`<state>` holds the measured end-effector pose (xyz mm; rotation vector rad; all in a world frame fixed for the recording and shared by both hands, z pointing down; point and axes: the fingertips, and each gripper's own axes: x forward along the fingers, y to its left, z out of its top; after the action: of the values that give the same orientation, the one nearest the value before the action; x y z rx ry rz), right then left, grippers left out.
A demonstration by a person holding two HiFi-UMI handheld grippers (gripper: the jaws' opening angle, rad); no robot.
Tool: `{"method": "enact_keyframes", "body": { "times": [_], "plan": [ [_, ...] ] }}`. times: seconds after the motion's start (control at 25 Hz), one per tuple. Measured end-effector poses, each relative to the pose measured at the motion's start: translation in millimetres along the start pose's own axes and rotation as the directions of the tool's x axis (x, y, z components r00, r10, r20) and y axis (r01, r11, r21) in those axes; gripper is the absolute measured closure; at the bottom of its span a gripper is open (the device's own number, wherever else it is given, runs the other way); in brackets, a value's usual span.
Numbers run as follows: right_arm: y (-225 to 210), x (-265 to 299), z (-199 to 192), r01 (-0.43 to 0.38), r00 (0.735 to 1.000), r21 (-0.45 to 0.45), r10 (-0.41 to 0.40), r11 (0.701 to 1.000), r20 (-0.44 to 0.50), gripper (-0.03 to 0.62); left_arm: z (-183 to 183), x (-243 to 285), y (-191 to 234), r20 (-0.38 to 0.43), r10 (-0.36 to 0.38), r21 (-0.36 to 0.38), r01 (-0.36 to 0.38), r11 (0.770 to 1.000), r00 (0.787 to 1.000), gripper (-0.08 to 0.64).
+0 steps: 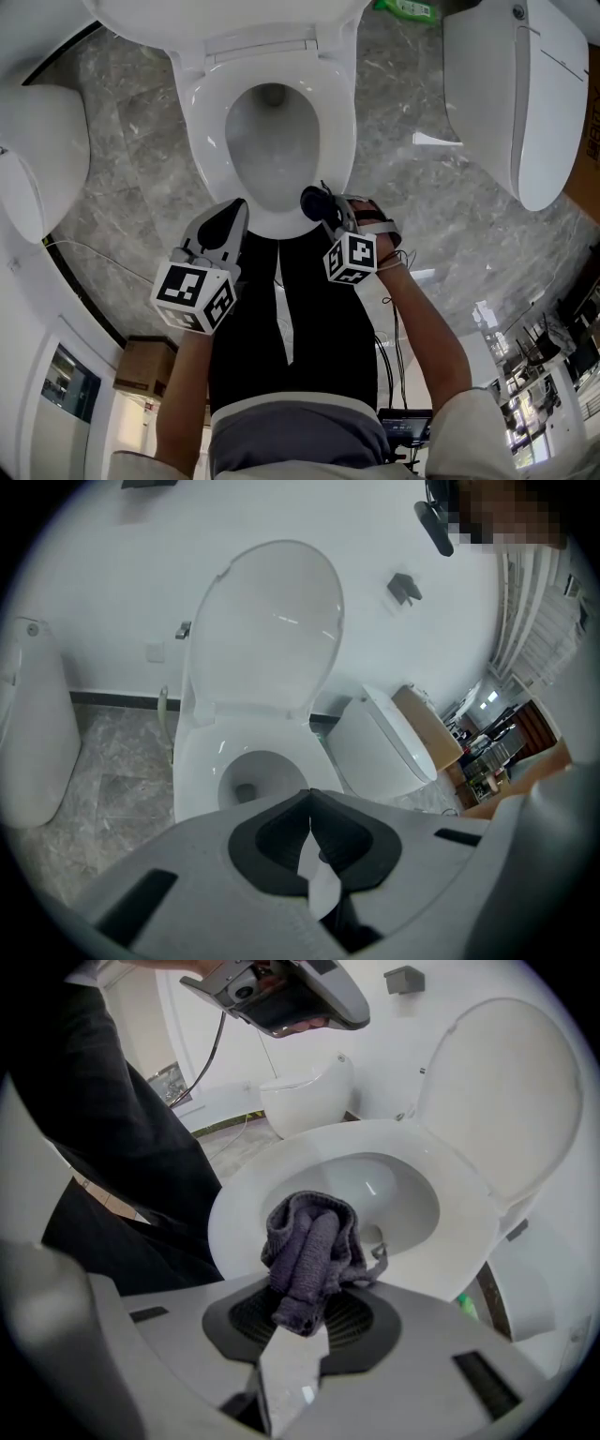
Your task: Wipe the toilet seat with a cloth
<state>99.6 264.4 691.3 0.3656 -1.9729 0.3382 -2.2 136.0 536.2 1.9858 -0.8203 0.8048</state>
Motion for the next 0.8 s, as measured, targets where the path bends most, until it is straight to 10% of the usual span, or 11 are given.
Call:
{"method": "enact_keyframes", "body": {
  "times": [0.8],
  "plan": [
    [-81,-9,-12,-0.034,0.999,-0.117,0.031,0.993,-0.028,0.503,13,14,-4,0.019,0.052,-0.09,-0.05,0.995,0.998,0.551]
  ]
}}
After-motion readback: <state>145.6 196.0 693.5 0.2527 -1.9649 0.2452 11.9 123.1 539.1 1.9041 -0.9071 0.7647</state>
